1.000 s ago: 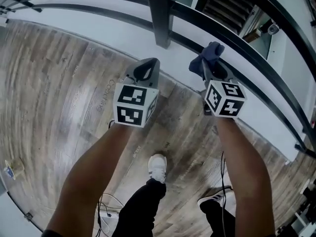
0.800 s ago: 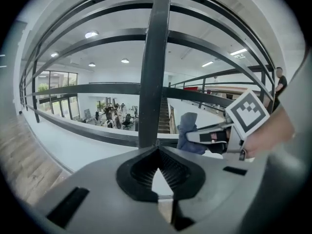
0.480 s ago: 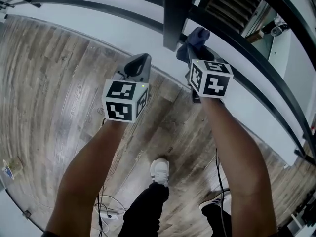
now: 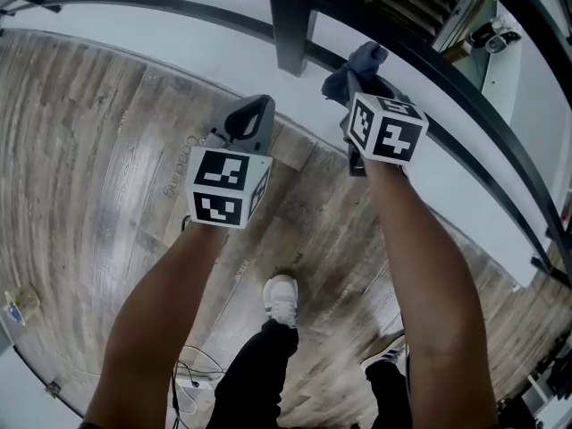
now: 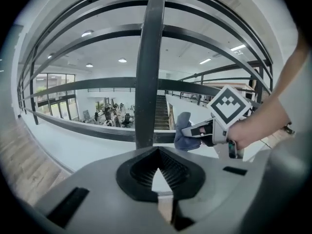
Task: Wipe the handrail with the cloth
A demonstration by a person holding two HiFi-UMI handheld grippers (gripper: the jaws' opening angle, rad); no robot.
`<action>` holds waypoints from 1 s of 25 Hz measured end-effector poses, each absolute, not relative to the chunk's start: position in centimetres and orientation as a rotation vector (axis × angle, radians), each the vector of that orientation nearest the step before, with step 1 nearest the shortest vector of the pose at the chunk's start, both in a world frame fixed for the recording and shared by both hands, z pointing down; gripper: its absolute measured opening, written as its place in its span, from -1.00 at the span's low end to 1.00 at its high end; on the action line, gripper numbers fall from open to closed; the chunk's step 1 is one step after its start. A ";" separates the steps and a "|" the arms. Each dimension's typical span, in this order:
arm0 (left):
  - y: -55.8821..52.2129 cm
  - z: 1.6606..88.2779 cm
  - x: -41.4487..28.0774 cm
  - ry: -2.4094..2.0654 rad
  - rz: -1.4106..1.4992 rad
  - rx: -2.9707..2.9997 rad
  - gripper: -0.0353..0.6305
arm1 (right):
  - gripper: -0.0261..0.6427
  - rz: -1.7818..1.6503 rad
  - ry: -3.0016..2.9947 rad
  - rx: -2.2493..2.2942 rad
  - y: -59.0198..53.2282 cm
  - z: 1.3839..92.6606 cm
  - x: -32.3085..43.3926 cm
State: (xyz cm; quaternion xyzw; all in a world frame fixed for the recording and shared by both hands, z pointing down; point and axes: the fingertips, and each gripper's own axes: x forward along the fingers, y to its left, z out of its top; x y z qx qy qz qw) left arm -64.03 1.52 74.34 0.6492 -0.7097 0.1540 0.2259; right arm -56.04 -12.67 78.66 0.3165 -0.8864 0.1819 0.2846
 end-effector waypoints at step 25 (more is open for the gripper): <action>-5.5 74.5 -37.4 -1.772 0.421 1.868 -0.90 | -0.64 0.607 -2.284 1.035 -19.0 78.6 -25.9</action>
